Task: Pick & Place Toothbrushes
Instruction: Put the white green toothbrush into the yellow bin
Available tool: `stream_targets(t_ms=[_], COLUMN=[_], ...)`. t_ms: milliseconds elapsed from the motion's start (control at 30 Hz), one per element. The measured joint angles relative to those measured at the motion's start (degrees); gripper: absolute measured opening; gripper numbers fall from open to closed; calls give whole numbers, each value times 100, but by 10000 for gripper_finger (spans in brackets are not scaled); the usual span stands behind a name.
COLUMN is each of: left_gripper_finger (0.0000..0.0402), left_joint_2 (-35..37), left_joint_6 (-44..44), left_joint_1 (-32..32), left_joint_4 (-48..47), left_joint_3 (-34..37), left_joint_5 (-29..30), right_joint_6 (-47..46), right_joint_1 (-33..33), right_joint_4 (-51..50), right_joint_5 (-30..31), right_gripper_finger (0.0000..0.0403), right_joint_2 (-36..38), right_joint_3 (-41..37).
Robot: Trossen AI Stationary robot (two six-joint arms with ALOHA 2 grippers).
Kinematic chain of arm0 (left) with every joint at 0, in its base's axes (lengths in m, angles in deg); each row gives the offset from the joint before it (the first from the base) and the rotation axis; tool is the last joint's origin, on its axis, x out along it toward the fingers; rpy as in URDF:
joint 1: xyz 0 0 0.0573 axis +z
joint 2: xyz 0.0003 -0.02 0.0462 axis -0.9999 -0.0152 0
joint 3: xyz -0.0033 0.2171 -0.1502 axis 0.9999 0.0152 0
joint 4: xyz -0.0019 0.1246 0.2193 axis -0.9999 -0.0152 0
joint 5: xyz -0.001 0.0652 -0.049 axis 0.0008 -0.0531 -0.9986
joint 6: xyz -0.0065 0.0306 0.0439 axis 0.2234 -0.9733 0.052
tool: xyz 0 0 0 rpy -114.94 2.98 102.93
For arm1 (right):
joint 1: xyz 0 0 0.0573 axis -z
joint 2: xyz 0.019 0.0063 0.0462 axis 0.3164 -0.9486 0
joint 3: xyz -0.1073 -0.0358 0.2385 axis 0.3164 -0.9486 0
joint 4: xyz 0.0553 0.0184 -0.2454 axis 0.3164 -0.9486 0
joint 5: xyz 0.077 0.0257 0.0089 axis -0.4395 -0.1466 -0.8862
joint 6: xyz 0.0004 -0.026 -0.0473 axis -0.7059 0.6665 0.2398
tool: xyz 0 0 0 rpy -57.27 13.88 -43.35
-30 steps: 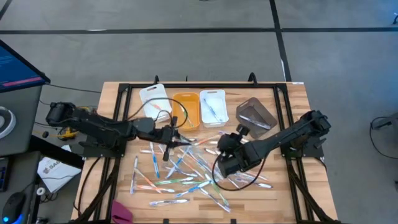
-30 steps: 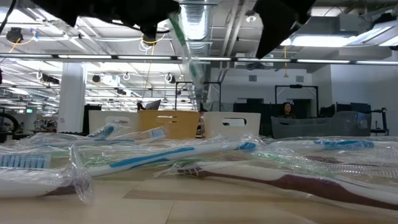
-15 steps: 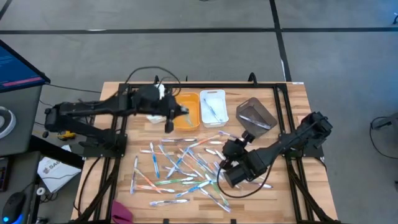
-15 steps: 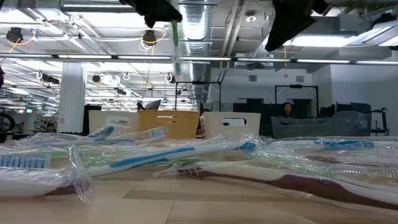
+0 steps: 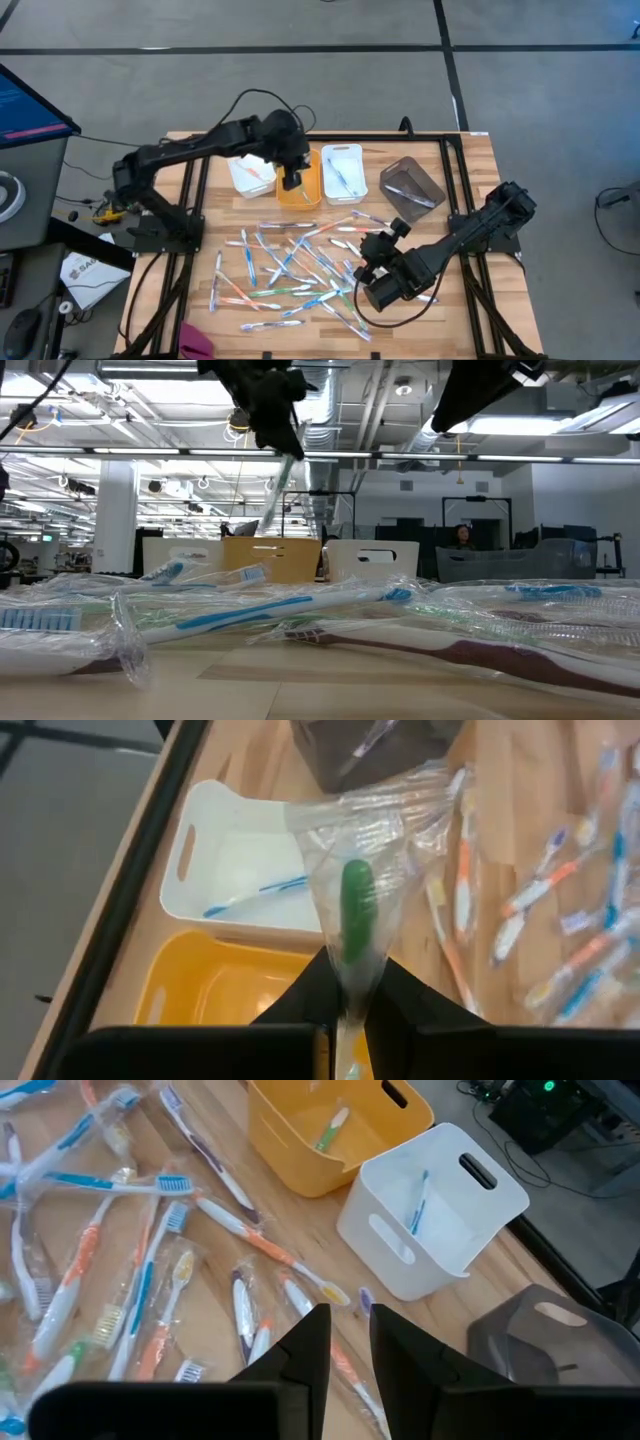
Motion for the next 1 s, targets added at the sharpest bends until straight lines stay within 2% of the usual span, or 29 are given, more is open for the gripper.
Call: stream_targets(t_ms=[300,733,1000], left_gripper_finger=[18,19,33], left_joint_2=[-544,-1081,-1320], left_joint_6=[2,67,485], left_joint_1=[315,319,345], left_joint_4=[-490,-512,-718], left_joint_3=[-68,-70,-59], left_joint_5=[-136,-170,-194], right_joint_6=[2,256,476], right_joint_1=[4,101,176], right_joint_4=[31,12,15], right_joint_5=[-33,-31,-29], right_gripper_finger=[68,68,68], right_joint_2=[-22,-22,-22], right_joint_3=[0,0,0])
